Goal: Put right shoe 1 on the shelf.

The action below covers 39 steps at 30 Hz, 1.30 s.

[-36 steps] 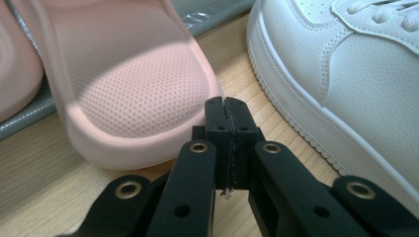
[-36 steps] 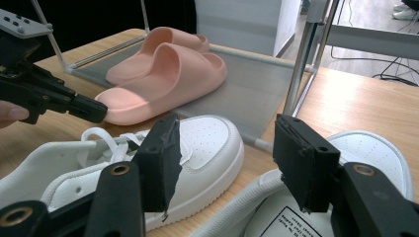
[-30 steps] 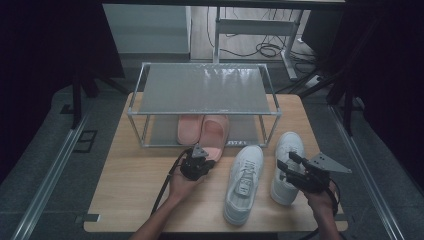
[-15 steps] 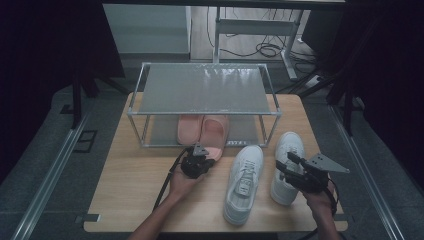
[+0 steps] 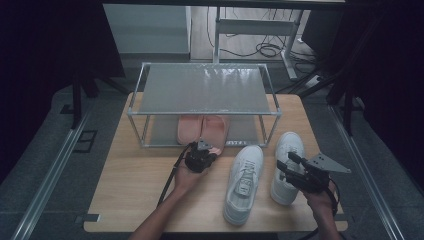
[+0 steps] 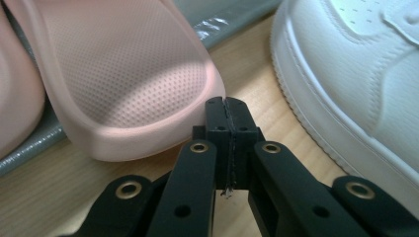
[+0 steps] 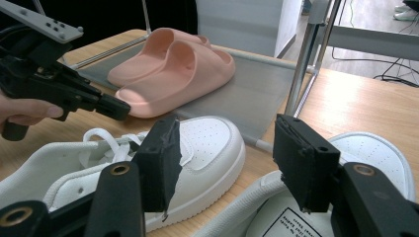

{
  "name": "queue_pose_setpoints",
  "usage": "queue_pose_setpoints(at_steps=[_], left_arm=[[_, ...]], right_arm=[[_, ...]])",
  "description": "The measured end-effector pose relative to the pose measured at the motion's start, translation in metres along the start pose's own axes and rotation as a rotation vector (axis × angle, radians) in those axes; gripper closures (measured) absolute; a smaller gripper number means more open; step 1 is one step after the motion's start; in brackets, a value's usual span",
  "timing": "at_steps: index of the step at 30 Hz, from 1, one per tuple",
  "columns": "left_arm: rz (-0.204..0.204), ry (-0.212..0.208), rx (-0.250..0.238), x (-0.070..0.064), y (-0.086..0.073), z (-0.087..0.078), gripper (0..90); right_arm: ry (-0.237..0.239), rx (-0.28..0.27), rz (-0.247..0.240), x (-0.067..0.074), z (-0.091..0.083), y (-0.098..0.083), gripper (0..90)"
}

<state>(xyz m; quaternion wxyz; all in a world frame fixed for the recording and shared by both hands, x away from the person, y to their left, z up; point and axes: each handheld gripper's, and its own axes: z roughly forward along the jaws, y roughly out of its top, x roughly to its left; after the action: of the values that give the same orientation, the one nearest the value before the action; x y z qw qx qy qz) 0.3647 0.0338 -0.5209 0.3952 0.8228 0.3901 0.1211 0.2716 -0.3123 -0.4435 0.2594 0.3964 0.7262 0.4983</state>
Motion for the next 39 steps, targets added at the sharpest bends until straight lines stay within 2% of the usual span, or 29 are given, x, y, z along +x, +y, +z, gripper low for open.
queue_pose_setpoints(at_steps=[10, 24, 30, 39], left_arm=[[-0.021, 0.039, -0.008, 0.003, 0.006, 0.009, 90.0], [-0.065, 0.064, -0.013, 0.010, 0.014, 0.019, 90.0], [-0.074, 0.064, -0.009, 0.015, 0.019, 0.025, 89.9], [-0.123, 0.059, -0.035, 0.020, 0.019, 0.032, 89.8]], right_arm=[[0.000, -0.003, 0.003, 0.000, -0.001, 0.000, 44.5], [0.000, -0.002, 0.004, -0.001, -0.001, 0.000, 44.5], [-0.003, -0.004, 0.003, -0.001, -0.001, 0.000, 44.5], [-0.006, -0.006, 0.004, -0.002, -0.002, 0.000, 44.6]])
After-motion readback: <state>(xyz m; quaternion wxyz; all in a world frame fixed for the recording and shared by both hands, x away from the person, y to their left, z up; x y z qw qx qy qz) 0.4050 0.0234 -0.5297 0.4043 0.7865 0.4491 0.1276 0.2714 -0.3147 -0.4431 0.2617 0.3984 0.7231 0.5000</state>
